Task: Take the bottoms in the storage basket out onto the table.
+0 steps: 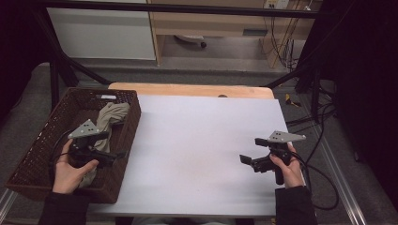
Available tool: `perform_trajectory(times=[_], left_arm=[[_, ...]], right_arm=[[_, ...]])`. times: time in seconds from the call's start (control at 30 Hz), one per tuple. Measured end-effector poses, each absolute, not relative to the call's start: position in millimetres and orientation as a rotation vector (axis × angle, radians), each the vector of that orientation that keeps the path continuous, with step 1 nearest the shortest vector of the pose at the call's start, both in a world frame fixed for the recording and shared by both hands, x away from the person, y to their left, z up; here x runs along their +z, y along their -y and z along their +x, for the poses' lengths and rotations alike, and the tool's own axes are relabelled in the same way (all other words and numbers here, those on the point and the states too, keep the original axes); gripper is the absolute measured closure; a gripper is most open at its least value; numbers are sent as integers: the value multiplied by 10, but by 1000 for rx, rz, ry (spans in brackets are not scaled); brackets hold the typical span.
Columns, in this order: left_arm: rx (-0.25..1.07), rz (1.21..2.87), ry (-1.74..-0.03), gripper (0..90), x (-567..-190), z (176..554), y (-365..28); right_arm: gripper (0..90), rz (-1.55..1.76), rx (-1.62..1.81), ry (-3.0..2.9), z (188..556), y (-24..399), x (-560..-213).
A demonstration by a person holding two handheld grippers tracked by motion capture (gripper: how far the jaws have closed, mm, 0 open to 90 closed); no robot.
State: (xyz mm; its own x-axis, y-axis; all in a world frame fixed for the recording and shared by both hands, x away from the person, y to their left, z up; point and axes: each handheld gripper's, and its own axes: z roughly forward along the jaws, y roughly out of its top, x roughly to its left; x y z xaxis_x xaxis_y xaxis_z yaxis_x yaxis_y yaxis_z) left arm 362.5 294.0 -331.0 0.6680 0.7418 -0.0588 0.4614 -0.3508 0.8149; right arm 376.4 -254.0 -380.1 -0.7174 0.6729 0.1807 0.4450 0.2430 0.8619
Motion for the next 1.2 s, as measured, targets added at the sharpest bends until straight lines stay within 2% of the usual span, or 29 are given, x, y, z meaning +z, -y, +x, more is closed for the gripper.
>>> perform_trajectory(times=[1.2], left_arm=[[445,2044,-1005,0,-3142,3724,-3074]], right_arm=[[7,1047,1446,-2303,3771,2513,-3824]])
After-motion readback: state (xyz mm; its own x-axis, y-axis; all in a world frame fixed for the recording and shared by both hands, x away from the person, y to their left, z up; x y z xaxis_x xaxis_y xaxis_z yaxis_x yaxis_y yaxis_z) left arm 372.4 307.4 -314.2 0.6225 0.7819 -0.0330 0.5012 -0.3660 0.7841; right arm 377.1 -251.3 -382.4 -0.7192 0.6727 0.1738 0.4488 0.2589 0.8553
